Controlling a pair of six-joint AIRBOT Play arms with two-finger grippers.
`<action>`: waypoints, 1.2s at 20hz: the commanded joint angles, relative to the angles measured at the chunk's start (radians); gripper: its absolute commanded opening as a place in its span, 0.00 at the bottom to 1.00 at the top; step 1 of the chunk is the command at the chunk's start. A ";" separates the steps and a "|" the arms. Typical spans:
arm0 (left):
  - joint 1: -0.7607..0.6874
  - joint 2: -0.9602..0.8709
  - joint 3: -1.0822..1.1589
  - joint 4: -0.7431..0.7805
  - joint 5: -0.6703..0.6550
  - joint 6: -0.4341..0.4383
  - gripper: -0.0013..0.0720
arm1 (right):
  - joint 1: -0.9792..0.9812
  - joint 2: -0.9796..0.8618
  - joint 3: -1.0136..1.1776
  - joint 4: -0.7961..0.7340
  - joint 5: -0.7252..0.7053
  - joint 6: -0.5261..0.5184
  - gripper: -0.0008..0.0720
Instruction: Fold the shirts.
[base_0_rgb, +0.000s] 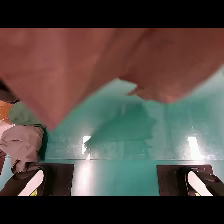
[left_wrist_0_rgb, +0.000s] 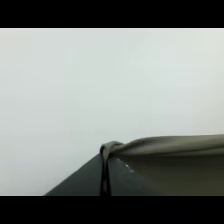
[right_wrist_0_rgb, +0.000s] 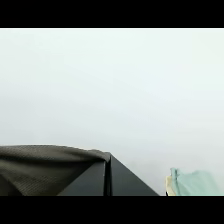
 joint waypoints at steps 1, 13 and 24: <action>0.001 -0.041 -0.056 0.036 -0.098 -0.024 0.05 | 0.000 -0.106 0.103 0.014 0.137 -0.001 0.02; -0.002 -0.655 -0.575 0.081 -0.182 0.015 0.05 | 0.117 -0.750 -0.296 0.005 0.160 -0.014 0.02; 0.004 -0.761 -0.562 0.031 -0.035 0.043 0.74 | 0.103 -0.842 -0.295 0.014 -0.013 -0.008 0.65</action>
